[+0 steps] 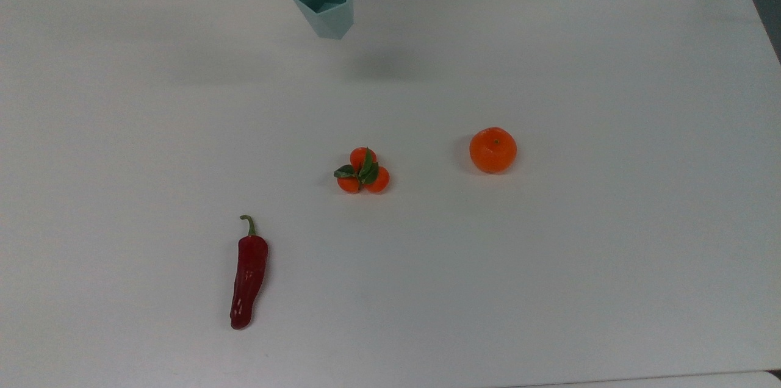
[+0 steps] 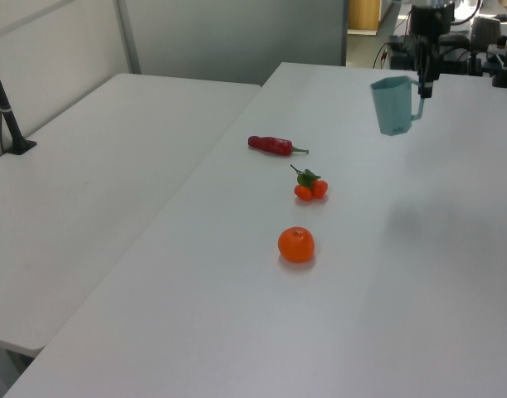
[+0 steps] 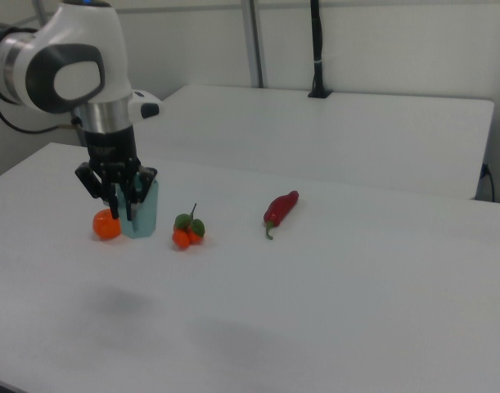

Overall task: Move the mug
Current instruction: 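Lift the teal mug and carry it away from the tangerine, then lower the teal mug onto the table and open the gripper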

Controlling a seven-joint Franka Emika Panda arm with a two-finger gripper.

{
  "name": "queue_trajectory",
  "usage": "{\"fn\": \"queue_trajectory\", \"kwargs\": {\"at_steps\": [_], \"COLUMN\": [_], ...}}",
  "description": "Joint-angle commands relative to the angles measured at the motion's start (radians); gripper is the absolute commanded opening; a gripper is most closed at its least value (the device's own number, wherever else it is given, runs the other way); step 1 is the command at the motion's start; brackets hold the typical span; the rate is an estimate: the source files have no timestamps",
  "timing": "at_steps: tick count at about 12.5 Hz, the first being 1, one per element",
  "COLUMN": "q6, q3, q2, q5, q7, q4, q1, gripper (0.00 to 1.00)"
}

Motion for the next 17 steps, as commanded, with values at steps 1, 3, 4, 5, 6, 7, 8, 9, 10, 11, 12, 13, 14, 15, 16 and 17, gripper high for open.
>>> {"fn": "queue_trajectory", "kwargs": {"at_steps": [1,3,4,5,6,7,8,9,10,11,12,13,14,15,16,17], "q6": [0.118,0.179,0.192,0.222,0.27,0.305,0.34,0.372,0.414,0.431,0.458,0.477,0.506,0.534,0.548,0.58], "q3": [-0.03,-0.053,-0.07,-0.082,-0.096,-0.099,-0.099,-0.099,-0.099,-0.099,-0.099,-0.099,-0.099,-0.099,-0.099,-0.099], "q2": [-0.038,-0.038,-0.036,-0.033,-0.032,-0.03,-0.027,-0.024,-0.012,0.001,0.016,0.022,0.034,0.053,0.066,0.076], "q5": [-0.025,-0.027,-0.028,-0.048,-0.053,-0.054,-0.056,-0.056,-0.057,-0.063,-0.073,-0.073,-0.074,-0.074,-0.074,-0.074], "q7": [0.009,0.009,0.007,0.006,0.006,0.006,0.006,0.006,0.006,0.006,0.006,0.006,0.006,0.006,0.006,0.006], "q4": [-0.141,-0.181,-0.192,-0.213,-0.247,-0.27,-0.289,-0.307,-0.325,-0.332,-0.342,-0.35,-0.37,-0.379,-0.381,-0.393], "q1": [-0.01,-0.02,-0.023,-0.024,-0.024,-0.026,-0.03,-0.038,-0.04,-0.04,-0.04,-0.04,-0.04,-0.04,-0.041,-0.041], "gripper": [0.0,0.0,0.0,0.0,0.0,0.0,0.0,0.0,0.0,0.0,0.0,0.0,0.0,0.0,0.0,0.0]}}
